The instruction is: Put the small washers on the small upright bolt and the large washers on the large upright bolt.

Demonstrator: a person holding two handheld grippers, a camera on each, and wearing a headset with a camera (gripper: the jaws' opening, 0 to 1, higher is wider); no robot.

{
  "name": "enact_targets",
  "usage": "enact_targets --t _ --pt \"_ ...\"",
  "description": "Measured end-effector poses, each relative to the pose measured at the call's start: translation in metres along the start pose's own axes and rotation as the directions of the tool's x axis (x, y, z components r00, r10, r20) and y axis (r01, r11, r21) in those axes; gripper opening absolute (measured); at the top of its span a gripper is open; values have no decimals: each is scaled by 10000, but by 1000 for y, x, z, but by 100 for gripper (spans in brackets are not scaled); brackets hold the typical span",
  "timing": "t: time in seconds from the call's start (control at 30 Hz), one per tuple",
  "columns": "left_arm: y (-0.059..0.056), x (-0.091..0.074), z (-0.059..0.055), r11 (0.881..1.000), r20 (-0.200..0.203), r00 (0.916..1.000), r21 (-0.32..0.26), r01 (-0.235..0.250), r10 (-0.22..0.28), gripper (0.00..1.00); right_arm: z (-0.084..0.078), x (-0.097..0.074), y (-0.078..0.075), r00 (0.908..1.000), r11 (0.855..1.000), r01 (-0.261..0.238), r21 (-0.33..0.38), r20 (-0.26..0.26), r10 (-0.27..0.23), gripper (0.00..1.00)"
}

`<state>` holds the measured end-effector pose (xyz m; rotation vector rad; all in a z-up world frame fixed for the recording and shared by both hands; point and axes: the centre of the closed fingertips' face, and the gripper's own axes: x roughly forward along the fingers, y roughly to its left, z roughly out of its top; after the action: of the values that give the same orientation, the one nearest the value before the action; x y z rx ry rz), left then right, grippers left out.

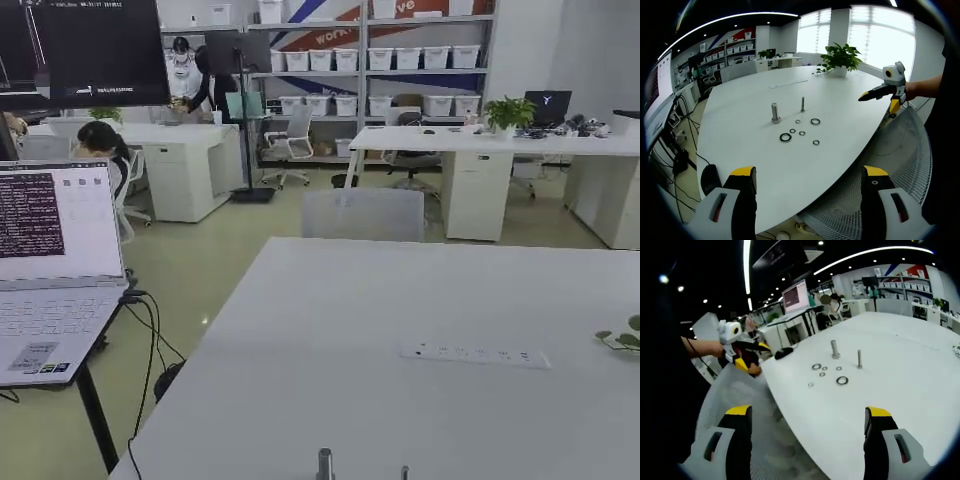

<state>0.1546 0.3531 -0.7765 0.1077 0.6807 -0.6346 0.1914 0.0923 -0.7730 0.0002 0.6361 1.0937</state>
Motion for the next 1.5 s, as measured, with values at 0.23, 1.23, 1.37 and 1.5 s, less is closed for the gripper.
enact_targets --t 0.23,1.23,1.37,1.5 --pt "7 -1 0 9999 -204 9998 -108 -35 32 91 -4 4 0 9997 9998 -189 -72 -152 187 98" --pt "4 -2 2 9994 -270 9994 -275 205 -213 100 -2 11 -16 9999 9999 54 -151 -141 -56 100" --pt "1 -3 -3 9996 -534 9982 44 287 -284 99 -1 15 -13 9998 9999 4 -153 -210 -8 100" --pt "2 -5 -4 9995 -455 9985 -165 282 -289 99 1 16 -11 9999 9999 -16 -100 -99 15 100"
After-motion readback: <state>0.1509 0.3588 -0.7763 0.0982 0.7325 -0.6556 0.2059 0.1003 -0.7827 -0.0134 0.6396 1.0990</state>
